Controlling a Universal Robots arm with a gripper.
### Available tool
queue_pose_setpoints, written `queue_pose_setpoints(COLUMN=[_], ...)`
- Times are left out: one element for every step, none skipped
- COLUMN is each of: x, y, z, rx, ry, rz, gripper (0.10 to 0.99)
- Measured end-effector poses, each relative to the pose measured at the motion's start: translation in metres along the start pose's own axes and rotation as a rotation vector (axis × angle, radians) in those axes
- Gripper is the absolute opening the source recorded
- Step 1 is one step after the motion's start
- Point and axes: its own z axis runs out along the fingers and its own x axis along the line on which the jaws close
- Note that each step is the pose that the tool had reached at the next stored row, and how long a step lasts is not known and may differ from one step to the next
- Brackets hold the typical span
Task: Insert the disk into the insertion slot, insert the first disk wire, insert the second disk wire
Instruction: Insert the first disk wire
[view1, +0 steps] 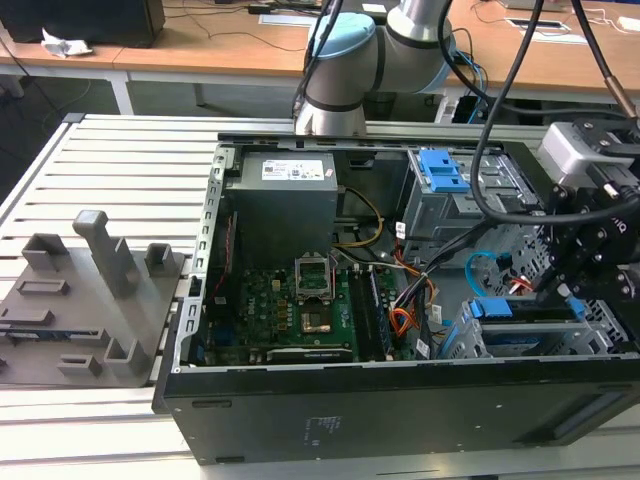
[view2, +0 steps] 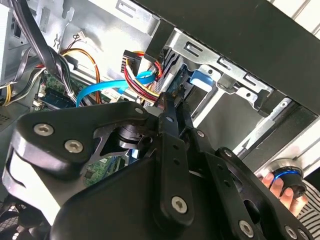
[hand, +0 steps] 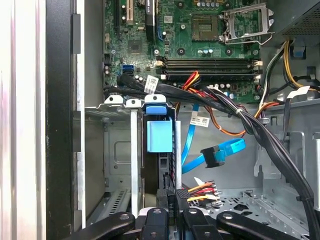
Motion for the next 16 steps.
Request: queue_pose_setpoints(x=[0.0000, 0.0000, 0.0000, 0.0001, 0.0001, 0.0001, 0.0003, 0.0007, 0.0011, 0.0015, 0.0017, 0.0017, 0.0017, 0.0017, 0.0016, 0.0017], y=[0.0000, -0.0001, -0.0001, -0.0002, -0.0003, -0.0005, -0.0005, -0.0006, -0.0006, -0.0007, -0.0006, -0.0006, -0.0006, -0.0006, -0.0006, -0.0005], z=[0.0011, 0.0016, 0.0024, 0.0025, 0.0027, 0.0033, 0.0038, 0.0045, 0.0051, 0.0057, 0.0059, 0.0059, 0.0066, 0.0065, 0.0060, 0.0043], rx=[0.000, 0.000, 0.000, 0.000, 0.000, 0.000, 0.000, 0.000, 0.000, 0.000, 0.000, 0.000, -0.001, 0.000, 0.000, 0.000], ry=[-0.0012, -0.0018, -0.0031, -0.0033, -0.0040, -0.0060, -0.0068, -0.0075, -0.0076, -0.0080, -0.0082, -0.0081, -0.0097, -0.0092, -0.0084, -0.0079], rz=[0.000, 0.000, 0.000, 0.000, 0.000, 0.000, 0.000, 0.000, 0.000, 0.000, 0.000, 0.000, 0.000, 0.000, 0.000, 0.000], gripper=[0.176, 0.176, 0.176, 0.176, 0.176, 0.176, 0.176, 0.176, 0.176, 0.176, 0.176, 0.176, 0.176, 0.188, 0.251, 0.251])
